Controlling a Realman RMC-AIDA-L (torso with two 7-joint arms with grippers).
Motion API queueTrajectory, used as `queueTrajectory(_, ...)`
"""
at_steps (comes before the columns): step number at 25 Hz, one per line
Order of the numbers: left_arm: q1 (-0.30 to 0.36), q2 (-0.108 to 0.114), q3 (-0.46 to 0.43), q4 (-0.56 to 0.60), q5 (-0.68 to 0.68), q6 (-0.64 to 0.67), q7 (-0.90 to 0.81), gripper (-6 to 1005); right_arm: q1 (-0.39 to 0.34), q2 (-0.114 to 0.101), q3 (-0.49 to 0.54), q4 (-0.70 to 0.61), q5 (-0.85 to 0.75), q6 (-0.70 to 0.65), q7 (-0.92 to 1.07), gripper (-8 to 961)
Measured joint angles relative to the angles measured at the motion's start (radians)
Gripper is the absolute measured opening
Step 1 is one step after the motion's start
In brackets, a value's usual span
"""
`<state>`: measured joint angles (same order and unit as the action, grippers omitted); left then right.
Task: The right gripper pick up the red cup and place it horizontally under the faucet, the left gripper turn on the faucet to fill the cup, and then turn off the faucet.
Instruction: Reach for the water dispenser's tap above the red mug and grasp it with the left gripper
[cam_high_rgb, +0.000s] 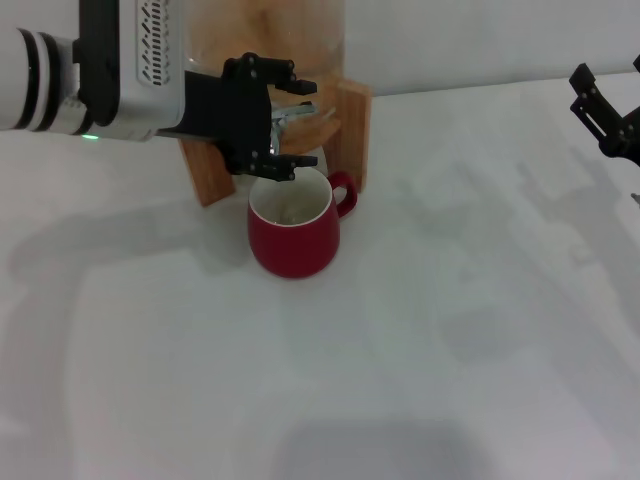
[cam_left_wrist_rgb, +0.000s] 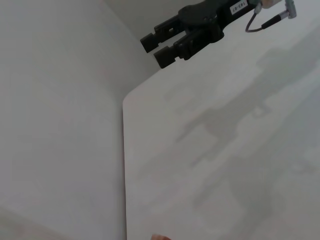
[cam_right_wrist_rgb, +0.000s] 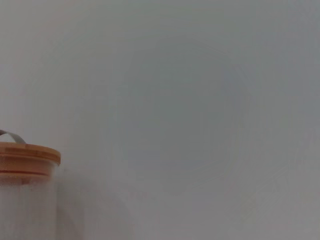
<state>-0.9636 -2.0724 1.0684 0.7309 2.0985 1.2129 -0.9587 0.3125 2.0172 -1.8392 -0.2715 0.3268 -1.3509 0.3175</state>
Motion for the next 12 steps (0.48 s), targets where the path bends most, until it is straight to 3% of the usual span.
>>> queueTrajectory(12, 0.005, -0.001, -0.003, 0.015, 0.004, 0.003, -0.013, 771, -0.001, 0.0, 0.0, 0.0, 0.002, -0.001, 0.0, 819)
